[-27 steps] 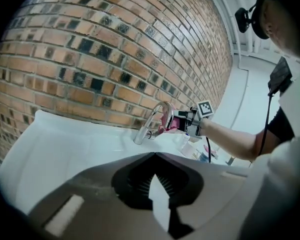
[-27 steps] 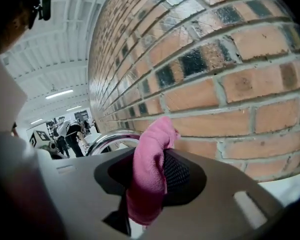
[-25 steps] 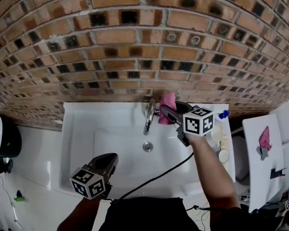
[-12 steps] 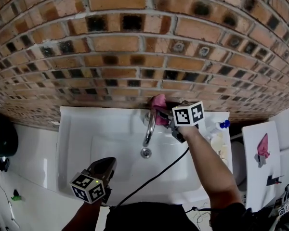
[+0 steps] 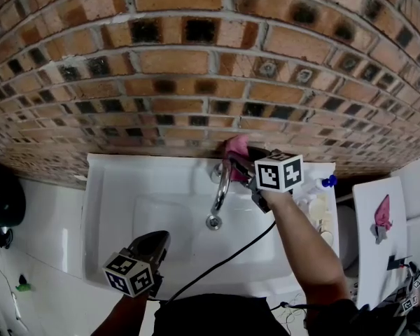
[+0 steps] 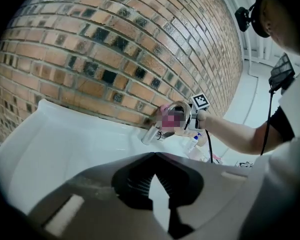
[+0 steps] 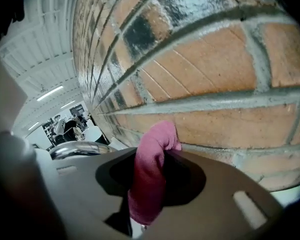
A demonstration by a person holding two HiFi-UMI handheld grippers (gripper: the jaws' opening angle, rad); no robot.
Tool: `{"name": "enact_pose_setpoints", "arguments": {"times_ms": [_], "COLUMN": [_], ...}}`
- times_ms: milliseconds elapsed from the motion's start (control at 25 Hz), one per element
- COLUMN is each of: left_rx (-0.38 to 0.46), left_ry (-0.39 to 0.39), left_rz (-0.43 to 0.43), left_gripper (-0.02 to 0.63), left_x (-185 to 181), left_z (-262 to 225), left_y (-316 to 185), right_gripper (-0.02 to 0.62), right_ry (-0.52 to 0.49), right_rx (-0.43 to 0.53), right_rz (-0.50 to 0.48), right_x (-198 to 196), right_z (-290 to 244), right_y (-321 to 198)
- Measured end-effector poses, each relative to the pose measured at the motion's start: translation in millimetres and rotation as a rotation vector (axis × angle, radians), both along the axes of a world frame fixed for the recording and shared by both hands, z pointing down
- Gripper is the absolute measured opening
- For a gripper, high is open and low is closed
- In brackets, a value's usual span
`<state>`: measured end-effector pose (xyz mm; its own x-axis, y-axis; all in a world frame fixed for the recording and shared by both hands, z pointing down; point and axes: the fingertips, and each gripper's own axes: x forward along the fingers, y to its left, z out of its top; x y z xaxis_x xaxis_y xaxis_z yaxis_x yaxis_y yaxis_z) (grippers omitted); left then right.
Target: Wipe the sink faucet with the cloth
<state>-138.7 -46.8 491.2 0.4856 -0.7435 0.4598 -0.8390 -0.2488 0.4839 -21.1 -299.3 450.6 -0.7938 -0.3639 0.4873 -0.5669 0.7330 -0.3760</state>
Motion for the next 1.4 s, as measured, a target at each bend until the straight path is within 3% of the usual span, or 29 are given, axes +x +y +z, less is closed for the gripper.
{"name": "enact_pose_setpoints", "arguments": {"times_ms": [240,680,1400], "left_rx": [0.014,0.049,0.103], "left_ry": [0.007,0.006,-0.009], "left_rz": [0.007,-0.013,0.046], "left_gripper": [0.006,0.006,0.006], "left_x": [-3,-20,-26], "left_z": [-2,-13,-27], "left_y": [11,36,61], "right_gripper": [0.121,0.123,0.123], "right_ry": [-0.125,-0.016,-0.05], "right_rx": [0.03,0.208,0.331], "right_rz": [0.023,-0.09,-0.09], "right_x": [-10,-48,-41], "right_z": [-39,-78,-105], "right_y": [5,35,108]}}
